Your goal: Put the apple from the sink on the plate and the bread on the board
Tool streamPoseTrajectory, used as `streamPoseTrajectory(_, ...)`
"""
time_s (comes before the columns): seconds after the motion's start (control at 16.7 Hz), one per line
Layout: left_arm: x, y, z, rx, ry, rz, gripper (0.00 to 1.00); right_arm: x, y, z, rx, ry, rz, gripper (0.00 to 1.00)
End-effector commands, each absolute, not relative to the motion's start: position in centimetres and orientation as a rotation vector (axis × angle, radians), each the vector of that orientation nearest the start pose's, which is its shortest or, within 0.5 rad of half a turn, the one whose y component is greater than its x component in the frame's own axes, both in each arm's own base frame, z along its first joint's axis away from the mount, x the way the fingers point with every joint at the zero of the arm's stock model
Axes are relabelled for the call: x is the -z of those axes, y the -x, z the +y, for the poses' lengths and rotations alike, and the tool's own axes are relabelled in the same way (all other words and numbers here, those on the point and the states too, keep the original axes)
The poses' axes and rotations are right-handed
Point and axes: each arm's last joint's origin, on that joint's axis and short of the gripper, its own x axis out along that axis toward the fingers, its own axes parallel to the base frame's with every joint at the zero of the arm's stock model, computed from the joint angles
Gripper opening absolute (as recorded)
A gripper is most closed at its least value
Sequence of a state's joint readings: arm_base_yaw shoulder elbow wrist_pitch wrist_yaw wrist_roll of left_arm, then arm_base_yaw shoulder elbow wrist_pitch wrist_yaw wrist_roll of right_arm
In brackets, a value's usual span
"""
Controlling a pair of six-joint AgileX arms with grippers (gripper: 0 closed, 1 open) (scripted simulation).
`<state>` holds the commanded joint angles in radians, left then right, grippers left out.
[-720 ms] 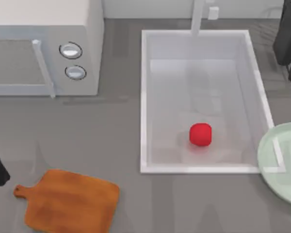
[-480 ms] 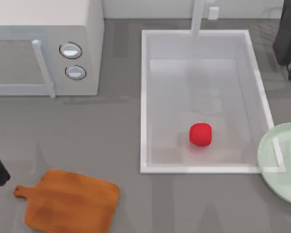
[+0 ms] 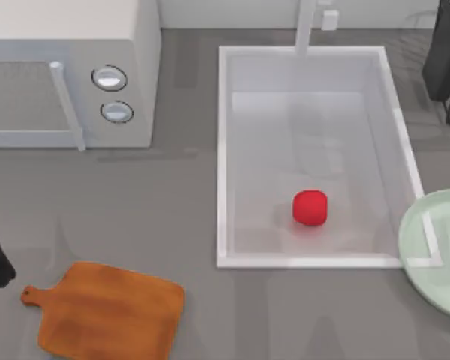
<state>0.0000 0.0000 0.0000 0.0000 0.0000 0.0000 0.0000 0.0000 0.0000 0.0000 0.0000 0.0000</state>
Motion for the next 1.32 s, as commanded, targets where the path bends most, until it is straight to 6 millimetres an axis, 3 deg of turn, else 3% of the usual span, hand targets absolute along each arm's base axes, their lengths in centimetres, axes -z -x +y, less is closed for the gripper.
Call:
streamPoseTrajectory(0.84,-16.0,-10.6,-0.1,0.0,0.0,0.0,1.0,-16.4,-10.6,-0.1,-0.005,-0.006,0.022,1.0)
streamPoseTrajectory(1.08,-16.0,-10.6,-0.1,0.0,0.0,0.0,1.0,-18.8,-11.2,0.3,-0.035,-0.043,0.151,1.0)
streamPoseTrajectory(1.32,-16.0,-10.6,-0.1,0.0,0.0,0.0,1.0,-22.9,-13.7,1.3,-0.076,-0.095,0.365,1.0)
